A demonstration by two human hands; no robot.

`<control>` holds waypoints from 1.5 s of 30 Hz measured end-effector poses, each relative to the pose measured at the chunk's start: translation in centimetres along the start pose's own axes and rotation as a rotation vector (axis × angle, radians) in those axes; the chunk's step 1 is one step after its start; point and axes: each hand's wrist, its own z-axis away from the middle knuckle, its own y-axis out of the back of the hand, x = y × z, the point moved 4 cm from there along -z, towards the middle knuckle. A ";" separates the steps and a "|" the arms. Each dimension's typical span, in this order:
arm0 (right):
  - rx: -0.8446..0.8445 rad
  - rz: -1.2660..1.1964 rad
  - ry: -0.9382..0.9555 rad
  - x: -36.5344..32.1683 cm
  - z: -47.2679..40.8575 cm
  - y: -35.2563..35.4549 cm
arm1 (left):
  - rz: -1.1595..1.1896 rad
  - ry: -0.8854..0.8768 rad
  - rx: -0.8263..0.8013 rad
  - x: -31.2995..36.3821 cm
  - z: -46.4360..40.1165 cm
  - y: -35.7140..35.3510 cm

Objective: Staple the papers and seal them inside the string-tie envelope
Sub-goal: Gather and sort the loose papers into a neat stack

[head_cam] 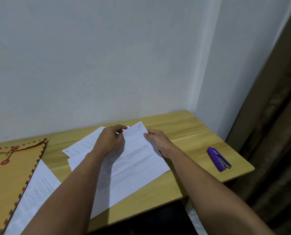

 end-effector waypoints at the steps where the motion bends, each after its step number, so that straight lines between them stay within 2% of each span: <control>1: -0.003 -0.001 0.006 0.0 0.1 0.0 | 0.003 0.007 -0.007 0.0 0.0 0.1; 10: -0.010 -0.015 0.048 -0.8 0.9 -0.1 | -0.034 -0.028 0.042 0.7 0.1 0.9; 15: -0.011 -0.038 0.050 -0.8 1.2 -0.2 | 0.040 -0.008 0.016 1.0 0.3 1.0; 26: -0.024 -0.083 0.083 0.1 1.9 -0.7 | 0.035 -0.015 0.004 1.4 0.8 1.0; 30: 0.097 -0.020 0.154 1.0 1.7 -1.5 | 0.007 -0.019 0.013 1.5 0.5 1.1; 35: 0.248 0.249 0.253 2.4 1.2 -2.0 | -0.015 -0.003 -0.002 0.9 0.6 1.1; 45: 0.286 0.394 0.339 2.4 2.2 -2.6 | -0.007 0.033 -0.006 -0.4 0.9 0.4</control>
